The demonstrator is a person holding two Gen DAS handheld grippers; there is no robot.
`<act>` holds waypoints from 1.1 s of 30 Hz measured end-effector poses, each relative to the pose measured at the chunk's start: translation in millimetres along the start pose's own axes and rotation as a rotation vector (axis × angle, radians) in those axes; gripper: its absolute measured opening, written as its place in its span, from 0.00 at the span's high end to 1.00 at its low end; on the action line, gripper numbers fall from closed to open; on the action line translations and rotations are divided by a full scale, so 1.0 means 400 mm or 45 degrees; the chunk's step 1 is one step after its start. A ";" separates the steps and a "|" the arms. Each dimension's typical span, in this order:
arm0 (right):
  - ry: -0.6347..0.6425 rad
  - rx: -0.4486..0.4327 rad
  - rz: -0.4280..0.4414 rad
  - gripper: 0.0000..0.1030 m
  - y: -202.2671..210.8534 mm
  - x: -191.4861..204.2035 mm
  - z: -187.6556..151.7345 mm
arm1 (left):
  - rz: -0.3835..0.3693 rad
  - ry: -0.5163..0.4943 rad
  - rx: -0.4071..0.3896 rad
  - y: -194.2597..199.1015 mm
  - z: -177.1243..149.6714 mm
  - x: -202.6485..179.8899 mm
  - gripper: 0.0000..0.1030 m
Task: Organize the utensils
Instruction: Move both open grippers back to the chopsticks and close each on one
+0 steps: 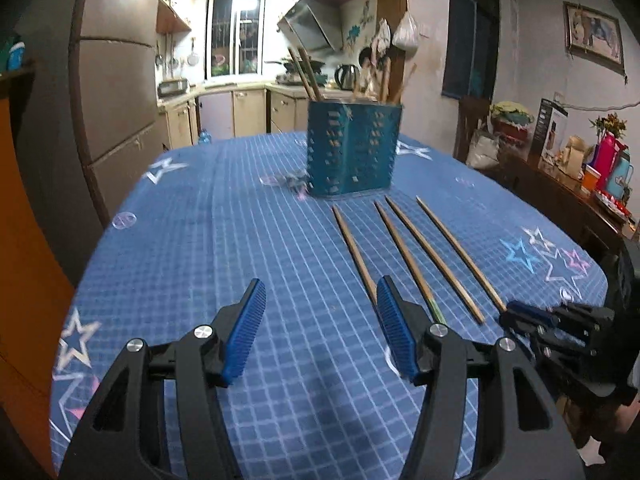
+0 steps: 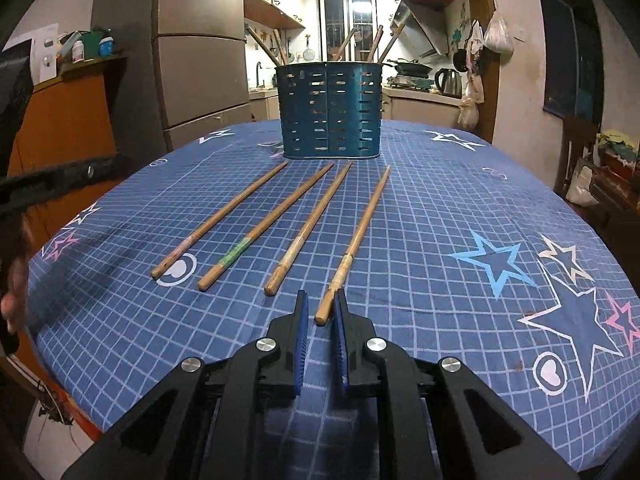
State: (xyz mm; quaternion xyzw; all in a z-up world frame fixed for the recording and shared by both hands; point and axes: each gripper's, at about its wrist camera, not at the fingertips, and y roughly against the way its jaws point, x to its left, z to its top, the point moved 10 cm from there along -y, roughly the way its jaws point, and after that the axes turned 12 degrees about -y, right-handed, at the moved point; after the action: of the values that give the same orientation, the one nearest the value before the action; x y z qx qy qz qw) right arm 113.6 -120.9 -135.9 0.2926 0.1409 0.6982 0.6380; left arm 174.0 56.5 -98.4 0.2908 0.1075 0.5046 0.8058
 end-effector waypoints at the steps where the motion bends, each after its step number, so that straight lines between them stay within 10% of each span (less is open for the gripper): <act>1: -0.001 -0.003 -0.002 0.86 -0.002 -0.001 0.002 | -0.016 0.000 0.014 -0.003 -0.009 -0.012 0.46; 13: -0.011 -0.019 0.018 0.86 -0.001 -0.008 -0.002 | -0.119 -0.069 0.132 -0.038 -0.120 -0.143 0.47; 33: -0.043 -0.048 0.013 0.86 0.000 -0.009 -0.002 | -0.037 -0.061 0.138 -0.078 -0.102 -0.190 0.86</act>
State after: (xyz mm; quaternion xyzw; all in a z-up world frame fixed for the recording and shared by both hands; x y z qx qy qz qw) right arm 113.2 -124.3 -137.1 0.2927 0.1155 0.6990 0.6422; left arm 142.9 -5.3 -158.6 0.3444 0.1194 0.4792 0.7984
